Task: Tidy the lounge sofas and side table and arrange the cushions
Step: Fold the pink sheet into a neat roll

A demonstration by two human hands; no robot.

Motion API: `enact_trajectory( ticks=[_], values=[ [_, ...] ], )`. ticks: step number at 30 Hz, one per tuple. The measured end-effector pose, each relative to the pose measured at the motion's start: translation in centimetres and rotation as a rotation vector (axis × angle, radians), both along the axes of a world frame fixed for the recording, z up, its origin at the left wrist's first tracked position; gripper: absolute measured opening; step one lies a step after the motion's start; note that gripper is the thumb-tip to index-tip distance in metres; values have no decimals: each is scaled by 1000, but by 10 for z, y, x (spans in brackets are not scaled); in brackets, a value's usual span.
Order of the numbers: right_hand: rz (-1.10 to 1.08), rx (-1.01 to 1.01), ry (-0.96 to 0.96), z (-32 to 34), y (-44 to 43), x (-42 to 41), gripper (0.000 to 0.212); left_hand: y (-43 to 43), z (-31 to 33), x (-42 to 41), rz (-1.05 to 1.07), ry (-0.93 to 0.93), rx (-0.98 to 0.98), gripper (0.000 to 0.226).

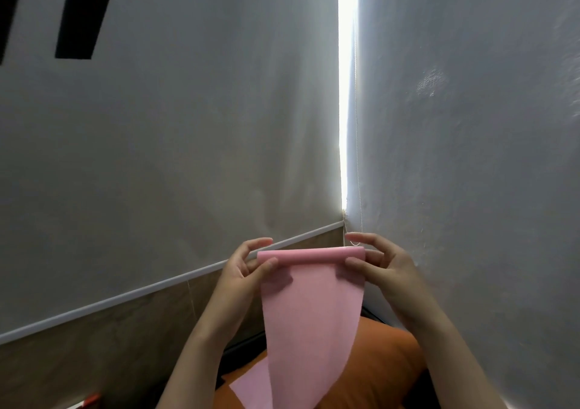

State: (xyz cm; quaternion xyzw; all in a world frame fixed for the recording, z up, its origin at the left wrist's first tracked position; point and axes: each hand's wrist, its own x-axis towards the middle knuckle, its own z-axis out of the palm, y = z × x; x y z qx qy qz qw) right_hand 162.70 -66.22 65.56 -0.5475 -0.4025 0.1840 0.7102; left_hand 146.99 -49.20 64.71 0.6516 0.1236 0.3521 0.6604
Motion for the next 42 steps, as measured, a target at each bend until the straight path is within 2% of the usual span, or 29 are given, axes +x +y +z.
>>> enact_trajectory(
  ticks=[2,8,14,17,20,24,26,29,31,35,42],
  values=[
    [-5,-6,-18,-1,0,0,29,1,-1,0,3,-1,6,37],
    [35,-6,8,-2,1,-1,15,1,-1,1,-5,-18,29,25],
    [79,15,79,-1,0,-1,17,-1,0,-2,-71,-14,18,21],
    [61,5,30,-1,-1,0,19,-1,0,-3,-46,-11,20,22],
    [27,4,23,-1,0,-2,20,-2,1,-4,3,-7,51,14],
    [-10,30,58,-4,3,-3,7,-5,1,-1,48,18,79,11],
    [-13,23,66,-3,1,-3,15,-6,0,-1,38,21,79,13],
    [2,4,42,-4,0,-1,23,-7,0,-2,28,34,89,34],
    [-2,-4,25,-5,0,1,24,-7,1,-2,22,34,68,40],
    [4,3,25,-7,0,1,18,-8,1,-3,28,28,70,36],
    [33,-11,35,-4,-2,-4,28,-14,1,-3,-65,-42,-48,26]
  ],
)
